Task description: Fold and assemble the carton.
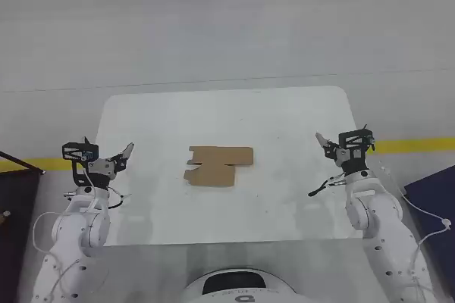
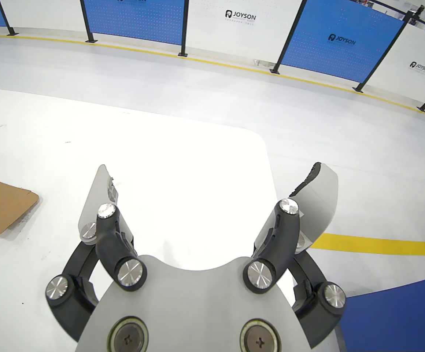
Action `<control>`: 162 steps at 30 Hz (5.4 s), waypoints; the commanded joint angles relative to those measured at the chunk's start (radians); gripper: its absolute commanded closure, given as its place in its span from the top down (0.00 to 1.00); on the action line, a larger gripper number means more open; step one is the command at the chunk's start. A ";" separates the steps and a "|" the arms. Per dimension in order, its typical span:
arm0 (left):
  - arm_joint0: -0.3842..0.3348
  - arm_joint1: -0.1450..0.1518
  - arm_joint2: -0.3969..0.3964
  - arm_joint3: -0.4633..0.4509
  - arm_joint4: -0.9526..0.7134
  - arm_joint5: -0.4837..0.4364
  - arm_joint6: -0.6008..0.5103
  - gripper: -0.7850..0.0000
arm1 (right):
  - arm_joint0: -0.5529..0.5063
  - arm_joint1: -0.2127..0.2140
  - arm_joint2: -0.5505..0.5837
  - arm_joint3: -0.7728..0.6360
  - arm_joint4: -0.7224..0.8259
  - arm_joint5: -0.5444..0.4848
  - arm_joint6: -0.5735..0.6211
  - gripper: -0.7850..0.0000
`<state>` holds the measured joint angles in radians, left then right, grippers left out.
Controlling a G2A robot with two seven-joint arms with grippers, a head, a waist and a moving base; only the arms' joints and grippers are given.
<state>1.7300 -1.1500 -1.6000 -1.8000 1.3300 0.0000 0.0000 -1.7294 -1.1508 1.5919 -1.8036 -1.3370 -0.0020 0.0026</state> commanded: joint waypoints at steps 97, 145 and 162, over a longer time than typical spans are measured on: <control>0.000 0.000 0.000 0.000 0.000 0.000 0.000 1.00 | 0.300 -0.076 -0.500 0.169 -0.615 -0.136 0.135 0.00; 0.000 0.000 0.000 0.000 0.000 0.000 0.000 1.00 | 0.393 0.034 -0.370 0.239 1.343 -1.010 0.334 0.00; 0.000 0.000 0.000 0.000 0.000 0.000 0.000 1.00 | 0.369 0.024 -0.318 0.207 1.044 -1.010 0.210 0.00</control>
<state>1.7300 -1.1500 -1.6000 -1.8000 1.3300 0.0000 0.0000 -1.3563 -1.1240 1.2740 -1.5942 -0.2559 -1.0123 0.2372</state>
